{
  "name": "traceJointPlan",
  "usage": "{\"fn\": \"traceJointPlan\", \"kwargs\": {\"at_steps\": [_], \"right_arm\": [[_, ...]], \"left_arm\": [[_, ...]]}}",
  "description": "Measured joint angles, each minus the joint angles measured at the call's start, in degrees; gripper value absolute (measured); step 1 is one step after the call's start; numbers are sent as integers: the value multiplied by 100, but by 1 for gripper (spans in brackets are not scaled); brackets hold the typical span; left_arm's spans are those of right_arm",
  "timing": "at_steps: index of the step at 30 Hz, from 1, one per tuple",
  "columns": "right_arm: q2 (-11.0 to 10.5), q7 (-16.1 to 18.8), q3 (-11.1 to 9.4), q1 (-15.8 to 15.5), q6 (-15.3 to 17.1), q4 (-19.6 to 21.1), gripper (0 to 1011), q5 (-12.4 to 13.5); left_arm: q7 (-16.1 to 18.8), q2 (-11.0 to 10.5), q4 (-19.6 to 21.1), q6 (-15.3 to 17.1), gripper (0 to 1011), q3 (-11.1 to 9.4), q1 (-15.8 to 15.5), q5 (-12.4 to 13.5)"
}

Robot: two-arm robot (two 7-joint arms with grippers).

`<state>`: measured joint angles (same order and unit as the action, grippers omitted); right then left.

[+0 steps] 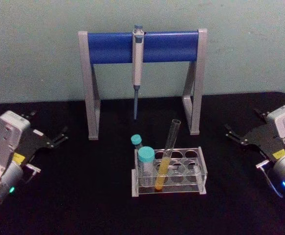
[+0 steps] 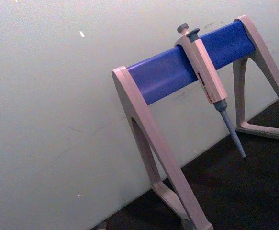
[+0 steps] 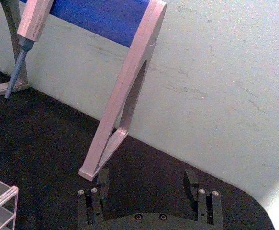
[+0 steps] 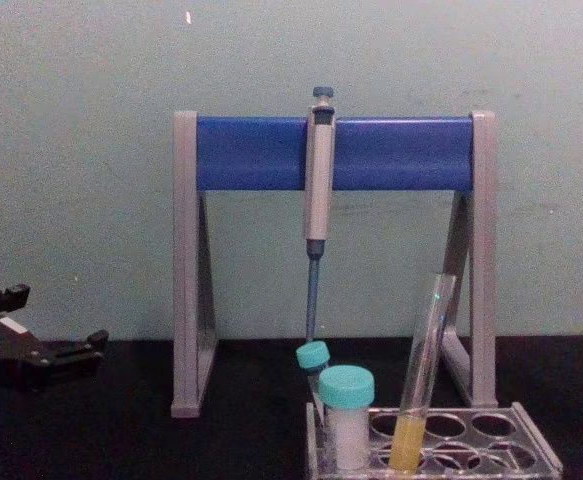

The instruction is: Pick up the test tube from the test tube rack, shake it, then place it back into the test tube rack.

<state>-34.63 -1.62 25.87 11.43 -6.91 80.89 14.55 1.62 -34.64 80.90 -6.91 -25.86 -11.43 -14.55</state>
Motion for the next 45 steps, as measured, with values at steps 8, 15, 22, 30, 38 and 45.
{"fn": "traceJointPlan", "kwargs": {"at_steps": [8, 15, 22, 30, 38, 45], "right_arm": [[-2, 0, 0, 1, 0, 0, 1000, 0], [-2, 0, 0, 0, 0, 0, 1000, 0], [-2, 0, 0, 0, 0, 1, 1000, 0], [-2, 0, 0, 0, 0, 0, 1000, 0], [-2, 0, 0, 0, 0, 1, 1000, 0], [-2, 0, 0, 0, 0, 0, 1000, 0]], "left_arm": [[0, 0, 0, 0, 1001, 0, 0, 0], [0, 0, 0, 0, 1001, 0, 0, 1], [0, 0, 0, 0, 1001, 0, 0, 0], [0, 0, 0, 0, 1001, 0, 0, 0], [0, 0, 0, 0, 1001, 0, 0, 0], [0, 0, 0, 0, 1001, 0, 0, 0]]}}
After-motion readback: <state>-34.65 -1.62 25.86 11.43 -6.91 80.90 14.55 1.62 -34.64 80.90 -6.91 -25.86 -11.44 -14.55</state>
